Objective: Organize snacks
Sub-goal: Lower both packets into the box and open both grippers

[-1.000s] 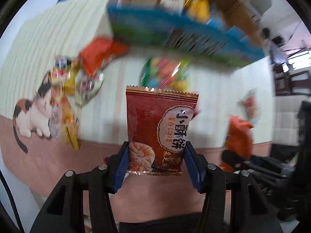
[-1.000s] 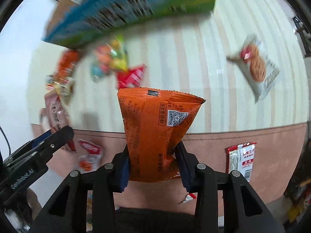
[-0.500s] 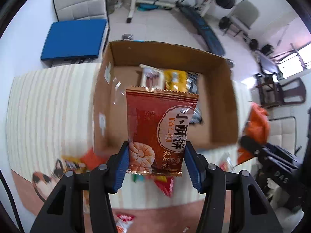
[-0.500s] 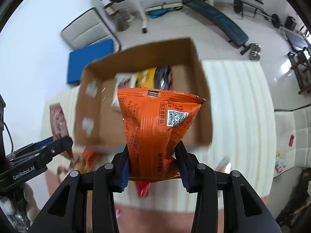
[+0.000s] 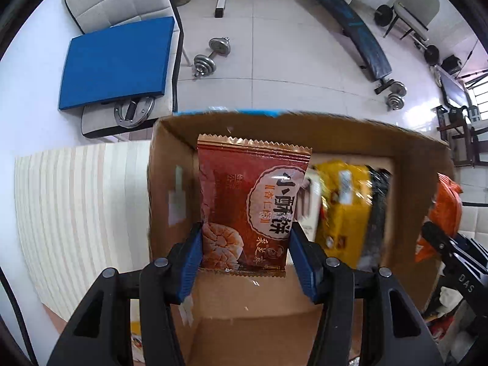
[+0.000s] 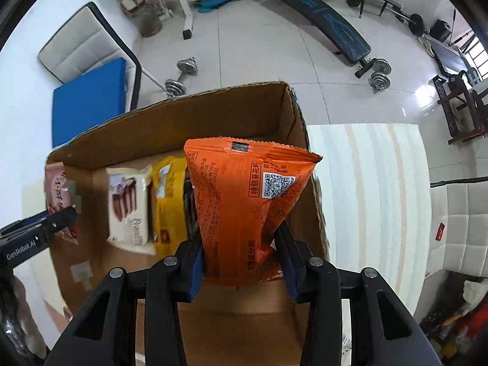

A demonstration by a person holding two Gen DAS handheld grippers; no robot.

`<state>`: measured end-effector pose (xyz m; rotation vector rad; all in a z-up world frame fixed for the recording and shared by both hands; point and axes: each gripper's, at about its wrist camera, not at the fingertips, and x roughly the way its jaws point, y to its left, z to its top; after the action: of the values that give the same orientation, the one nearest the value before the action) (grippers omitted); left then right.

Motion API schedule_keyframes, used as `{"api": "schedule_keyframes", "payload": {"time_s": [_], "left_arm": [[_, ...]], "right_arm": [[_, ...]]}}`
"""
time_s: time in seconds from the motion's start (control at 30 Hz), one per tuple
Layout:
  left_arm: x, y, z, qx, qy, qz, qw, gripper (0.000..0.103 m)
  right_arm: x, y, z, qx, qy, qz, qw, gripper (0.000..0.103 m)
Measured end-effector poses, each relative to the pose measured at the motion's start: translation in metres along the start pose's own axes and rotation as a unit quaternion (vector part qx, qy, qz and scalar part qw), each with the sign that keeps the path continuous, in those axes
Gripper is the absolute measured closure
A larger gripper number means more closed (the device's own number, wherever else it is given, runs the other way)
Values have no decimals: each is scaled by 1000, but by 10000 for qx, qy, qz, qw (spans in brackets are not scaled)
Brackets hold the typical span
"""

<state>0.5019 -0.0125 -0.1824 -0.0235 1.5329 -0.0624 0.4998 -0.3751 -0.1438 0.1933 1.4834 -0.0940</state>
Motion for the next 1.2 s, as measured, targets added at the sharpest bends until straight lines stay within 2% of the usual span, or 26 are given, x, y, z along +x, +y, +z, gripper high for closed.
{"api": "schedule_keyframes", "payload": {"time_s": [0.13, 0.17, 0.27, 0.3, 0.37, 0.5, 0.7, 0.8, 0.93, 1.07, 1.2], "left_arm": [[13, 8, 12, -46, 131, 0, 9999, 49], [17, 9, 14, -50, 237, -40, 9997, 49], [22, 9, 17, -93, 403, 3, 9991, 47], [22, 9, 18, -102, 406, 11, 9991, 40], [20, 9, 18, -139, 369, -18, 9992, 29], [12, 8, 14, -156, 259, -99, 9995, 18], [-5, 6, 2, -160, 126, -399, 9990, 18], [-23, 2, -10, -70, -72, -479, 9988, 18], [-59, 0, -33, 48, -592, -388, 9975, 18], [-99, 7, -69, 153, -1239, -154, 9921, 18], [-125, 34, -119, 35, -1496, 3, 9887, 18]], "right_arm": [[7, 1, 6, 5, 124, -70, 9999, 56], [9, 1, 8, 10, 161, -45, 9999, 51], [15, 2, 15, 18, 172, -87, 9998, 17], [15, 3, 17, -23, 167, -6, 9999, 14], [14, 6, 18, -64, 185, -69, 9998, 13], [10, 18, 15, -307, 170, -97, 9993, 10], [-2, 34, 2, -508, 21, 57, 9987, 6], [-12, 42, -7, -608, -115, 168, 9979, 5], [-29, 50, -27, -659, -304, 364, 9967, 5], [-52, 58, -61, -706, -465, 556, 9949, 5], [-61, 69, -113, -740, -294, 1019, 9916, 5]]}}
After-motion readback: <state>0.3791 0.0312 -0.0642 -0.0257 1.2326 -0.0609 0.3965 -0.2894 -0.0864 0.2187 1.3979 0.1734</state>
